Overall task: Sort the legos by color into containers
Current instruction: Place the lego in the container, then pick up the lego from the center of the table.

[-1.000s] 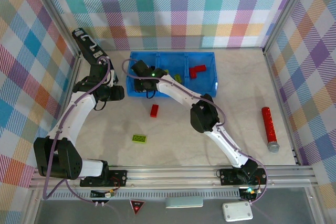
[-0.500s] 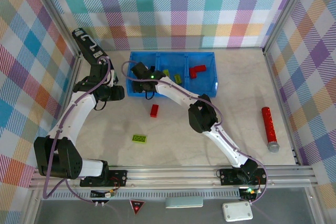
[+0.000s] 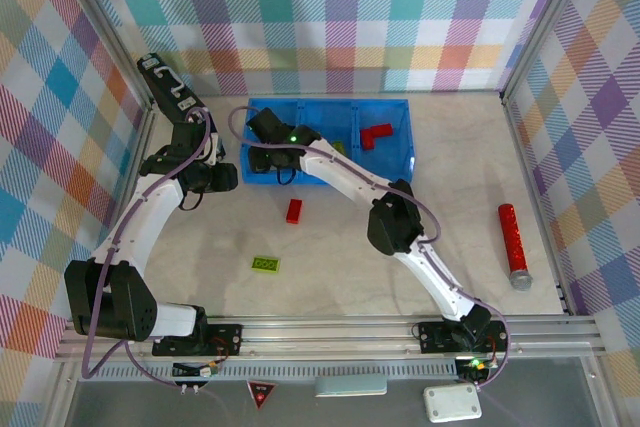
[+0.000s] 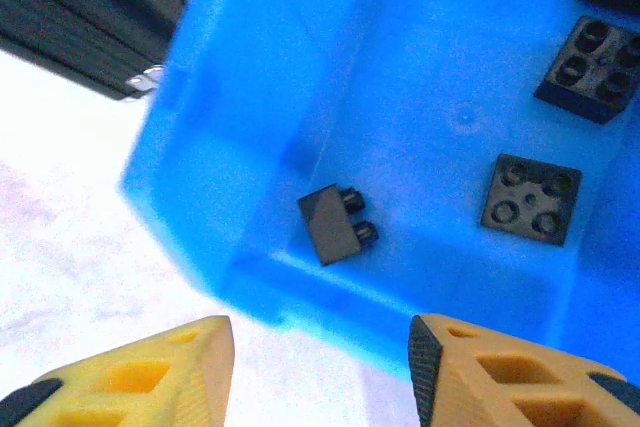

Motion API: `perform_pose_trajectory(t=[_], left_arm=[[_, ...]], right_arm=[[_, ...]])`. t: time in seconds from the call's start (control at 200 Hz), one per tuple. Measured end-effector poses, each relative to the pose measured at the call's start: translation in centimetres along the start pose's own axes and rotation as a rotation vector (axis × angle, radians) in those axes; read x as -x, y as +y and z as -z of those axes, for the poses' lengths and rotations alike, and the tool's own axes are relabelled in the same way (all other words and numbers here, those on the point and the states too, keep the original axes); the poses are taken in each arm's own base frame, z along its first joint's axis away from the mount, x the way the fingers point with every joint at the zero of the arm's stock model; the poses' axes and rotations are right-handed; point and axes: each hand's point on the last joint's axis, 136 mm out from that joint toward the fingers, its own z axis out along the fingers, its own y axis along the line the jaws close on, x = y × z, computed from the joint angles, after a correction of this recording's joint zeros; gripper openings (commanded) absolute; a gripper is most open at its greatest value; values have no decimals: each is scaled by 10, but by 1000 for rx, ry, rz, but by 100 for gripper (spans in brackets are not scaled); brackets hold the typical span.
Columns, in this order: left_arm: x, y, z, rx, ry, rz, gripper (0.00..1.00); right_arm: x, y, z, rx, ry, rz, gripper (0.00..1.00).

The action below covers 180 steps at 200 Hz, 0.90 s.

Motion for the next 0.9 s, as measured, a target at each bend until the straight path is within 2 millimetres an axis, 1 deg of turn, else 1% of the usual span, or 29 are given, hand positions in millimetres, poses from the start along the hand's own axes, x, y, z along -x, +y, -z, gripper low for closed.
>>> perform_pose_trajectory(t=[0.14, 0.245, 0.29, 0.465, 0.675, 0.755, 0.9], left_arm=[[0, 2, 0, 9, -1, 0, 53], [0, 2, 0, 12, -2, 0, 53], [0, 3, 0, 15, -3, 0, 53], [1, 3, 0, 19, -3, 0, 53], [0, 3, 0, 19, -3, 0, 53], [0, 3, 0, 19, -3, 0, 53], [0, 3, 0, 19, -3, 0, 53]], right_arm=[[0, 6, 31, 2, -5, 12, 51], [-7, 5, 46, -9, 6, 15, 51], [-14, 3, 51, -20, 20, 18, 52], [-39, -8, 59, -74, 65, 0, 54], [-69, -25, 62, -175, 99, -55, 54], [-78, -34, 65, -235, 89, -92, 55], [-88, -43, 68, -323, 53, -154, 57]])
